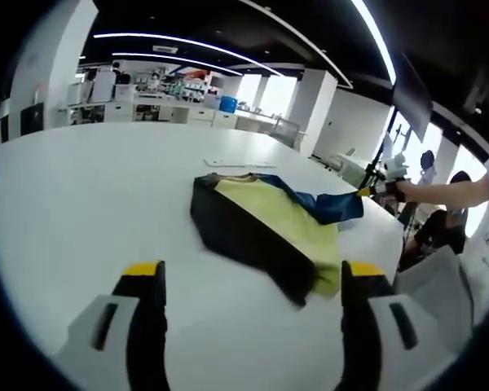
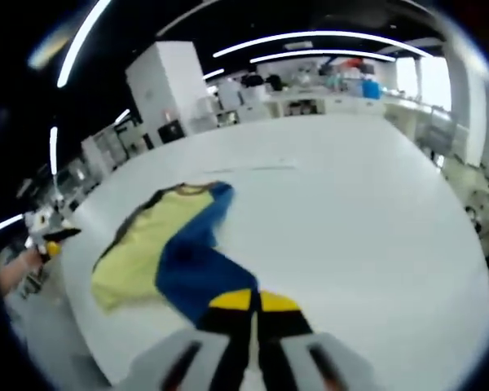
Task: Fold the garment on the visible template until the final outline fits inside the template.
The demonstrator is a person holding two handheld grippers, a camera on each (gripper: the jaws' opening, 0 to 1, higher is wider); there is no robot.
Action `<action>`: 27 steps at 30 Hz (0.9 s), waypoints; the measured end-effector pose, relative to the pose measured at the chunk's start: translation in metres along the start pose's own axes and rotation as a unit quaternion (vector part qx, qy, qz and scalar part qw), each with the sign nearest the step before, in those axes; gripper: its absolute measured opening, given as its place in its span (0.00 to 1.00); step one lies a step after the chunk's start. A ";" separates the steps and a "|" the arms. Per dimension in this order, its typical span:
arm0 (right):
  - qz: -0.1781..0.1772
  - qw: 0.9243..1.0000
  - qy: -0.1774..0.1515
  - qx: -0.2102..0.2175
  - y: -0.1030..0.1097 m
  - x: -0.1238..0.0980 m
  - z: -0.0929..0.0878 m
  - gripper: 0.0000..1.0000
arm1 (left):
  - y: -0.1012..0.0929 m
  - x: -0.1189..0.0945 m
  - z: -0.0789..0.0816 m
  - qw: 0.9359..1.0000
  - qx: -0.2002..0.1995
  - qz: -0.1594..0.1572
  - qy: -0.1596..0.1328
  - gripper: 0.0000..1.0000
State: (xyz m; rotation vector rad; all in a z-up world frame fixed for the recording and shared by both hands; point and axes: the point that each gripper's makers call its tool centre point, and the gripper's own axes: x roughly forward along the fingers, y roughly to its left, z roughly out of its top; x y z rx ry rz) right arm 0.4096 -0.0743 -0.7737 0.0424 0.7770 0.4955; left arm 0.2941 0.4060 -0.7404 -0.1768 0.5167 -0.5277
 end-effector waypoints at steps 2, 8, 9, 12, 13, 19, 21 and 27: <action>-0.004 1.000 0.001 0.000 -0.005 -0.003 -0.003 0.00 | -0.001 0.002 0.001 1.000 0.000 -0.001 0.000 0.86; -0.029 0.999 -0.007 0.020 -0.029 -0.014 -0.005 0.00 | -0.005 0.007 0.000 1.000 -0.004 -0.003 0.002 0.86; -0.035 0.999 -0.004 0.023 -0.033 -0.015 -0.007 0.00 | -0.006 0.008 -0.001 1.000 -0.005 -0.003 0.003 0.86; -0.046 0.999 0.001 0.015 -0.042 -0.017 -0.008 0.00 | -0.005 0.010 -0.001 1.000 -0.007 -0.002 0.002 0.86; -0.051 0.999 0.002 0.017 -0.049 -0.017 -0.008 0.00 | -0.005 0.010 -0.001 1.000 -0.008 -0.001 0.002 0.86; -0.072 0.997 0.002 0.021 -0.069 -0.020 -0.003 0.00 | -0.004 0.009 -0.001 1.000 -0.014 0.003 0.002 0.86; -0.082 0.996 0.005 0.020 -0.077 -0.020 -0.002 0.00 | -0.001 0.009 -0.001 1.000 -0.015 0.006 0.003 0.86; -0.099 0.995 0.002 0.029 -0.100 -0.023 0.009 0.00 | 0.006 0.010 0.000 1.000 -0.019 0.012 0.003 0.86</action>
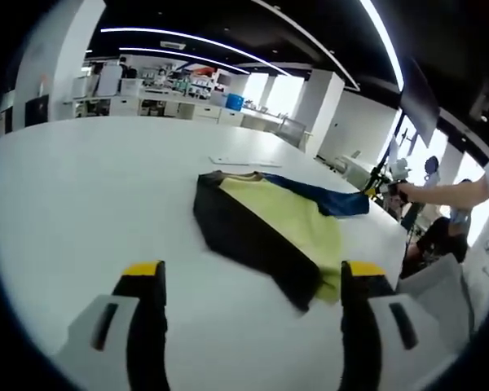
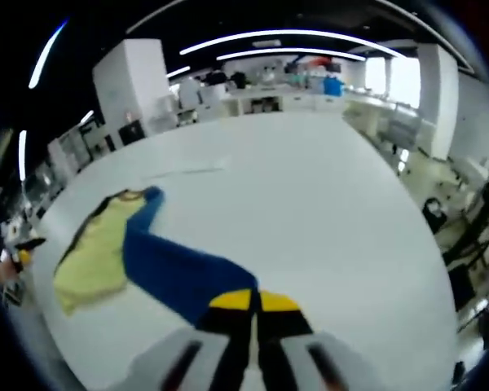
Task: Fold the garment on the visible template until the final outline fits inside the template.
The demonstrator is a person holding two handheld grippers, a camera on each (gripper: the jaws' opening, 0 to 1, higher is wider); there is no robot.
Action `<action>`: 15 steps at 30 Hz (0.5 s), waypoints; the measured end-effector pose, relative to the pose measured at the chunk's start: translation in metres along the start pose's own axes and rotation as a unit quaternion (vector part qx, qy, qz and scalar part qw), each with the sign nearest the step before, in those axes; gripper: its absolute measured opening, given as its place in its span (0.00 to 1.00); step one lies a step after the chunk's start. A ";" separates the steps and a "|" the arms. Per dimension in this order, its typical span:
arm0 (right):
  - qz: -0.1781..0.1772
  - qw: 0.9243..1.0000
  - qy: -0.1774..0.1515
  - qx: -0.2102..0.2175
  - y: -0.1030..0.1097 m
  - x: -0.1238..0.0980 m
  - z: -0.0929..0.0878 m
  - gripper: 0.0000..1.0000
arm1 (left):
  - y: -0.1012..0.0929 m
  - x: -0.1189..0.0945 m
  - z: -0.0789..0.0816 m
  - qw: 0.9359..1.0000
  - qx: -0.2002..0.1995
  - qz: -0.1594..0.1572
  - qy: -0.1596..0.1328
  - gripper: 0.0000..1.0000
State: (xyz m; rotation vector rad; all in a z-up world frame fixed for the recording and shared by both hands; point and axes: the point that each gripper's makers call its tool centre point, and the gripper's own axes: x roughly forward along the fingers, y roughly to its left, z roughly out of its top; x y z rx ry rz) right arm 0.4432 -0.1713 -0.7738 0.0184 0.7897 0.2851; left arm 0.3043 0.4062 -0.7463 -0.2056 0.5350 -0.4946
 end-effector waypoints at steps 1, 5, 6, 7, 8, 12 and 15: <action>-0.004 1.000 0.002 -0.001 -0.005 0.002 0.001 0.00 | 0.000 0.001 0.000 1.000 0.000 0.001 0.000 0.86; -0.019 1.000 0.006 0.002 -0.018 0.005 0.003 0.00 | -0.001 0.004 -0.001 1.000 -0.003 0.003 0.002 0.86; -0.022 1.000 0.009 0.005 -0.022 0.005 0.004 0.00 | -0.005 0.005 -0.001 1.000 -0.003 0.004 0.003 0.86; -0.024 1.000 0.009 0.004 -0.024 0.005 0.004 0.00 | -0.005 0.006 -0.001 1.000 -0.003 0.004 0.003 0.86; -0.030 1.000 0.010 0.002 -0.024 0.005 0.004 0.00 | -0.003 0.007 -0.001 1.000 -0.005 0.004 0.004 0.86; -0.042 0.999 0.013 0.005 -0.035 0.009 0.008 0.00 | 0.003 0.012 -0.001 1.000 -0.008 0.006 0.009 0.86; -0.048 0.999 0.019 0.007 -0.043 0.016 0.009 0.00 | 0.006 0.013 0.000 1.000 -0.012 0.010 0.007 0.86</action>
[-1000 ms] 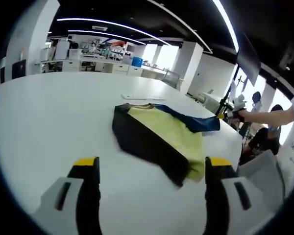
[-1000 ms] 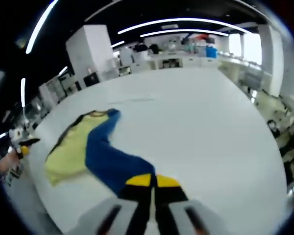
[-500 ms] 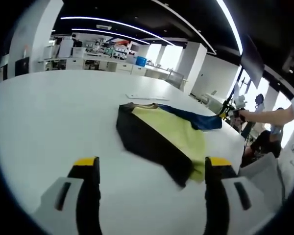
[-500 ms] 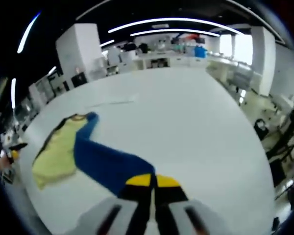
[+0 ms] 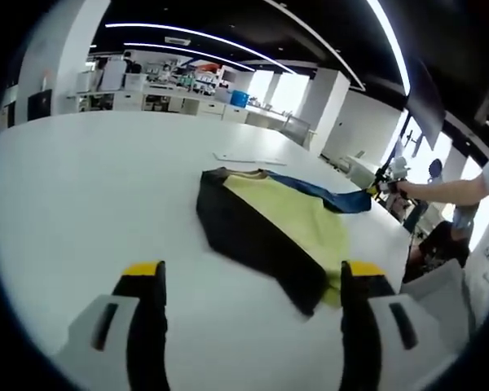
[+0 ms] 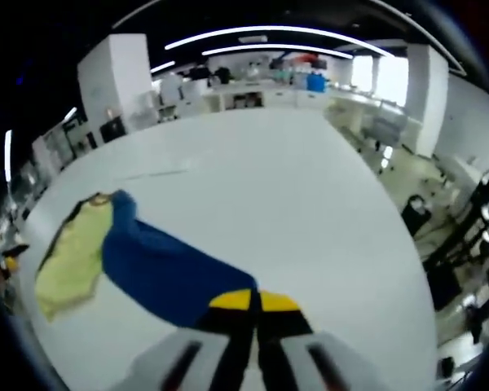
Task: Fold the garment on the visible template until the final outline fits inside the template.
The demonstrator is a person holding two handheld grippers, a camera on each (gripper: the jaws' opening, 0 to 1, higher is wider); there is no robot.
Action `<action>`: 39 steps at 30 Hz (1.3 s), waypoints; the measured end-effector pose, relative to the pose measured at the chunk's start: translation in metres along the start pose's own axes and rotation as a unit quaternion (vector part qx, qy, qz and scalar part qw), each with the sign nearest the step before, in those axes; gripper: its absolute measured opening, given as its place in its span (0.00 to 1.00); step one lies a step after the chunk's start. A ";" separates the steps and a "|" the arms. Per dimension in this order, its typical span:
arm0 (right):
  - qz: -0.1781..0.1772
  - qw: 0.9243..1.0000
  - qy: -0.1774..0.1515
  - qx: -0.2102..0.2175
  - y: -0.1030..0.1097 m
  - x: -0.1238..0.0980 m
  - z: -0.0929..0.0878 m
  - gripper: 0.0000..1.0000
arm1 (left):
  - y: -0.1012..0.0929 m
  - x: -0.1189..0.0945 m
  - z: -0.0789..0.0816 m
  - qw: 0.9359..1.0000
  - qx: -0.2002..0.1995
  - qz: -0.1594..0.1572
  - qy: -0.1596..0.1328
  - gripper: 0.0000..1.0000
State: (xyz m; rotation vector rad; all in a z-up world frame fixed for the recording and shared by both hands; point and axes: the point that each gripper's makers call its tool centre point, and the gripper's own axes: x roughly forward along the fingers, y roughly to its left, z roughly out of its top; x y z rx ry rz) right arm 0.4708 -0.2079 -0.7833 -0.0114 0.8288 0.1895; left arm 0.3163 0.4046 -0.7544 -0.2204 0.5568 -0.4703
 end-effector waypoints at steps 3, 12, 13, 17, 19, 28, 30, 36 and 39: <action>-0.008 1.000 0.005 -0.003 -0.010 0.009 0.006 0.00 | 0.000 0.001 0.001 1.000 -0.009 0.004 -0.006 0.86; -0.032 0.999 0.011 -0.011 -0.028 0.027 0.017 0.00 | 0.006 0.004 -0.002 1.000 -0.014 0.008 0.000 0.86; -0.034 0.999 0.012 -0.014 -0.029 0.029 0.018 0.00 | 0.006 0.005 -0.002 1.000 -0.015 0.008 0.000 0.85; -0.041 0.999 0.023 -0.010 -0.034 0.036 0.017 0.00 | 0.009 0.008 0.000 1.000 -0.017 0.008 0.000 0.86; -0.042 0.999 0.029 -0.009 -0.038 0.042 0.015 0.00 | 0.011 0.009 -0.002 1.000 -0.015 0.008 0.004 0.86; -0.044 0.997 0.064 -0.017 -0.044 0.054 -0.002 0.00 | 0.009 0.008 -0.009 1.000 -0.017 0.015 0.014 0.85; -0.044 0.997 0.068 -0.020 -0.044 0.052 -0.005 0.00 | 0.008 0.008 -0.012 1.000 -0.018 0.015 0.015 0.86; -0.040 0.996 0.077 -0.019 -0.050 0.064 -0.011 0.00 | 0.009 0.007 -0.018 0.999 -0.024 0.019 0.019 0.85; -0.040 0.996 0.081 -0.017 -0.048 0.060 -0.012 0.00 | 0.009 0.008 -0.019 0.999 -0.028 0.019 0.019 0.85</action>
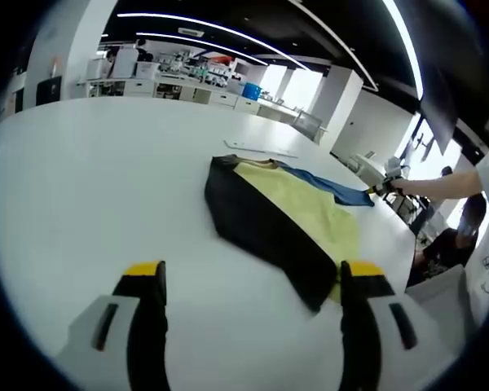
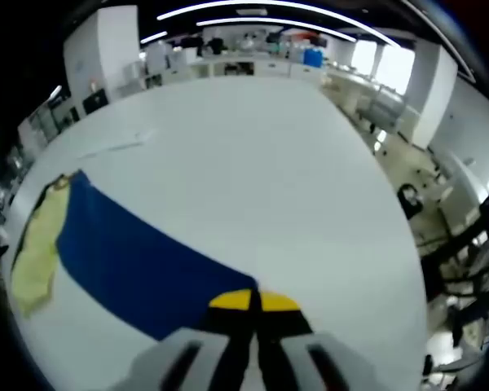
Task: Fold the garment on the visible template until the final outline fits inside the template.
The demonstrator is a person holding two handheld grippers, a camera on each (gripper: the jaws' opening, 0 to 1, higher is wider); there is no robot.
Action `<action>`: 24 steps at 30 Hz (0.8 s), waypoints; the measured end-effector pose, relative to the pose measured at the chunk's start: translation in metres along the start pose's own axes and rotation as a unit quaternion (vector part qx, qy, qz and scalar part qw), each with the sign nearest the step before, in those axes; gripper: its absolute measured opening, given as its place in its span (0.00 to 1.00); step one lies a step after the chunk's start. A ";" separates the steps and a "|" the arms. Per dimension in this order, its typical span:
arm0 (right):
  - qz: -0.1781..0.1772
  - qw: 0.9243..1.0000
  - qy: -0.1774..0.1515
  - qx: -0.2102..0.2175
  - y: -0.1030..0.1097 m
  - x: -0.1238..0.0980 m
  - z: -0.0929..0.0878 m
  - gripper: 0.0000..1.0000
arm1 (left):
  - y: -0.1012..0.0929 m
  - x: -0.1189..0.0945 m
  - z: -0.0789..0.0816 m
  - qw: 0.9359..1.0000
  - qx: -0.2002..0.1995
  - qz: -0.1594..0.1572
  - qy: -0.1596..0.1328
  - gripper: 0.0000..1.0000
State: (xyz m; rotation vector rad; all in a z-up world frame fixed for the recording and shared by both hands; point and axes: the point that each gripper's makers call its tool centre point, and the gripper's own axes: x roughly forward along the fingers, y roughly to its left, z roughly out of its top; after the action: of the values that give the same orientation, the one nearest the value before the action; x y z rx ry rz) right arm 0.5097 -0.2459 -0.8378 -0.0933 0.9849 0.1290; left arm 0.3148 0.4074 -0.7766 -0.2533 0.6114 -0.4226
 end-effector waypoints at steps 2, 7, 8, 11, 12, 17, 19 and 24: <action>0.000 1.000 0.002 -0.002 0.002 -0.001 -0.002 0.00 | 0.000 0.001 -0.001 1.000 -0.002 0.000 0.000 0.85; 0.002 1.000 0.003 0.000 0.002 0.001 -0.003 0.00 | -0.003 0.002 -0.004 1.000 -0.002 -0.001 0.003 0.85; 0.002 1.000 0.002 0.000 0.002 0.001 -0.003 0.00 | -0.006 0.002 -0.005 1.000 -0.004 -0.001 0.003 0.85; 0.007 1.000 -0.003 0.013 0.005 0.002 -0.002 0.00 | -0.005 0.002 -0.005 1.000 -0.005 -0.002 0.003 0.85; 0.012 1.000 -0.006 0.018 0.004 0.001 -0.001 0.00 | -0.005 0.002 -0.005 1.000 -0.004 -0.002 0.004 0.85; 0.010 1.000 -0.015 0.022 -0.003 0.001 0.002 0.03 | -0.008 0.002 -0.003 1.000 -0.004 -0.003 0.001 0.85; 0.021 0.999 -0.020 0.017 -0.004 0.000 0.003 0.10 | -0.012 0.003 -0.002 1.000 -0.004 -0.004 -0.001 0.85; 0.038 0.998 -0.047 0.008 -0.005 -0.010 0.007 0.27 | -0.017 0.005 0.001 1.000 -0.004 -0.009 -0.005 0.85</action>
State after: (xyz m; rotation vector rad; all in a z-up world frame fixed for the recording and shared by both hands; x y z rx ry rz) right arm 0.5102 -0.2505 -0.8255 -0.0345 0.8947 0.1937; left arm 0.3140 0.3904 -0.7729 -0.2688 0.6007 -0.4360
